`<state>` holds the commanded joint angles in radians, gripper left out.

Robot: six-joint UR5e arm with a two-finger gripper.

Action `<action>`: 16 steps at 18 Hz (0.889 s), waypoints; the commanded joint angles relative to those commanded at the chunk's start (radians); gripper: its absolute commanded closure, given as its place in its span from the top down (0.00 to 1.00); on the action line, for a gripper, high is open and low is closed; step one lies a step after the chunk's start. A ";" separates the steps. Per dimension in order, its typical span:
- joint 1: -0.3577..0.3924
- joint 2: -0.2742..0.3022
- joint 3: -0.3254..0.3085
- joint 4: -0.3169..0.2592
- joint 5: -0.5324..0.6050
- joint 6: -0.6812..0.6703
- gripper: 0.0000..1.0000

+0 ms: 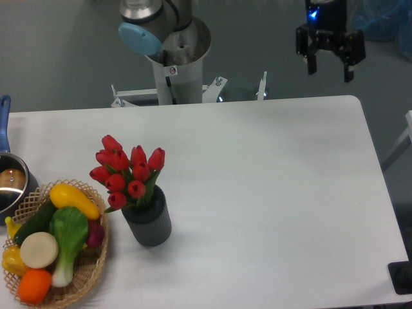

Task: Pick up the flowers from the vase
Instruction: 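Lower the open gripper from its raised start pose toward the table, then move the open gripper toward the red tulip stems above the grey vase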

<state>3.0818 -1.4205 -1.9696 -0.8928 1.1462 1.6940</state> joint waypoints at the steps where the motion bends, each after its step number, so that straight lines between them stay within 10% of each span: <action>1: -0.003 0.000 -0.005 0.000 -0.035 -0.045 1.00; 10: -0.009 -0.044 -0.009 0.006 -0.359 -0.292 1.00; 16: -0.061 -0.046 -0.023 0.009 -0.375 -0.292 1.00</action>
<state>3.0206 -1.4664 -1.9926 -0.8836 0.7717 1.4020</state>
